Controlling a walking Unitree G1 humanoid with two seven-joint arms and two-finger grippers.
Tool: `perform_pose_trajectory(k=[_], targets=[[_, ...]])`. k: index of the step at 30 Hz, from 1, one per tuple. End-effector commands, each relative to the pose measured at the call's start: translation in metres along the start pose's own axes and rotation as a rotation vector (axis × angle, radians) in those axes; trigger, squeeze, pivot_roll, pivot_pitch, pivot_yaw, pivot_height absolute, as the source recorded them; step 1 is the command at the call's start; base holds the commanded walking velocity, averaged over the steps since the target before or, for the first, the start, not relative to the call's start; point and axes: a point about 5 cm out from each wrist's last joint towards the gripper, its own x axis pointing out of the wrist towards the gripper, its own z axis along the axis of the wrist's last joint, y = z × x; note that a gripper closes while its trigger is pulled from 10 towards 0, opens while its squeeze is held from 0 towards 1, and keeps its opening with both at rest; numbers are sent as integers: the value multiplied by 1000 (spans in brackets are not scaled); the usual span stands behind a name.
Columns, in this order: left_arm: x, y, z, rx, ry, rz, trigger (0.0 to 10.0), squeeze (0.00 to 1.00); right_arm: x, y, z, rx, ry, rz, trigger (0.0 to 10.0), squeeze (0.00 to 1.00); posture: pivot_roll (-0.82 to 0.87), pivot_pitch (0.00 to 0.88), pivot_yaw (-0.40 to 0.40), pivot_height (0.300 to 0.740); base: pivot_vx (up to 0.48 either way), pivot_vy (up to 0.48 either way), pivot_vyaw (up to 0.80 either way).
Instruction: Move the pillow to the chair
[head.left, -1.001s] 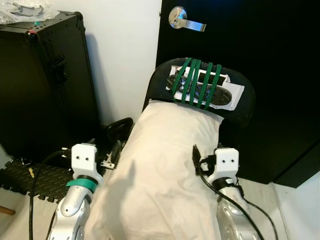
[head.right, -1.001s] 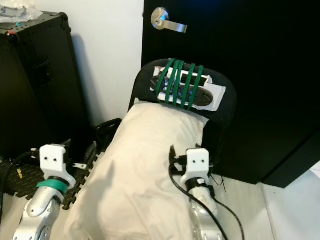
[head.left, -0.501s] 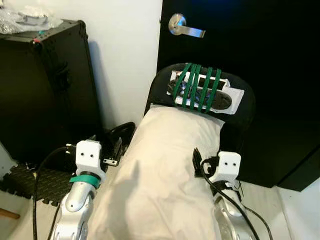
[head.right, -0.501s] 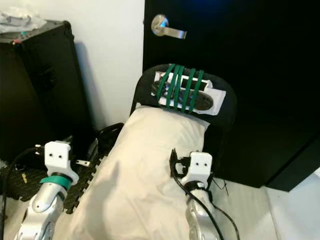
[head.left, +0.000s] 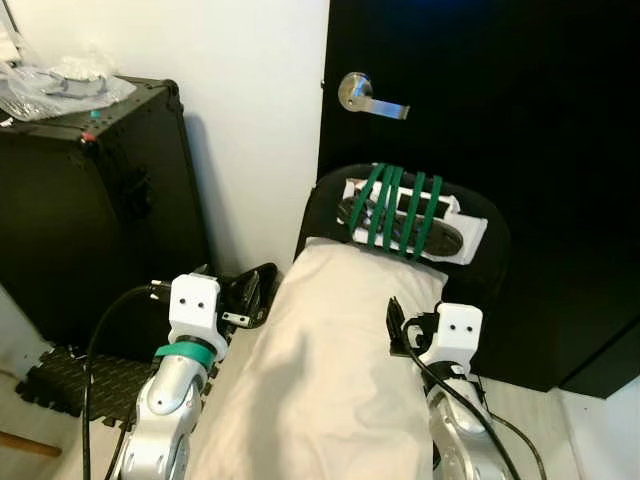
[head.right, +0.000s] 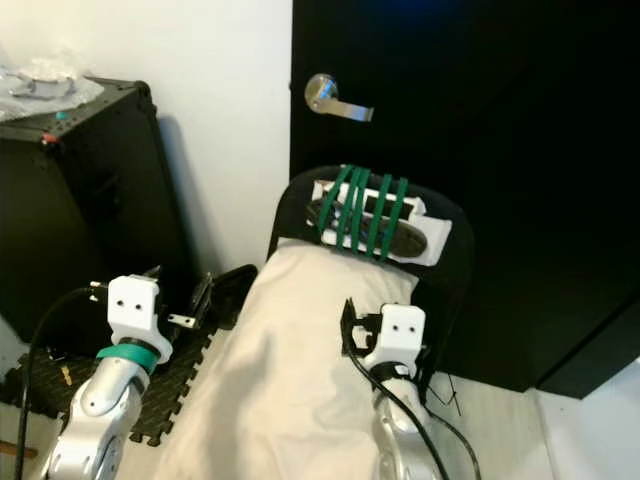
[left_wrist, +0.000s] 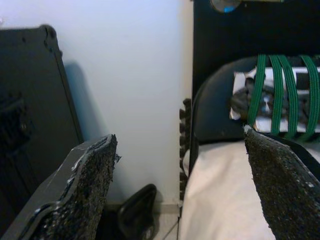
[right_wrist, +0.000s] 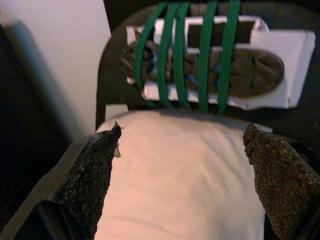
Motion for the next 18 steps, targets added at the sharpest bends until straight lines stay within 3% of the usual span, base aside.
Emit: perform_pose_trajectory(k=[1,9,18], targets=[[-1,1,-6,15,23,1,10000,0,-2,-2,-1,-1,10,-4,10000,0,-54,35,38,736,0,0,0],[-1,2,-5,29,10,33,10000,0,-1,-4,-4,10,27,-2,10000,0,-48,26,22,740,0,0,0],[-8,4,-14,-23,57,57,10000,0,5,11,-10,73,80,53,10000,0,-39,0,15,740,0,0,0]])
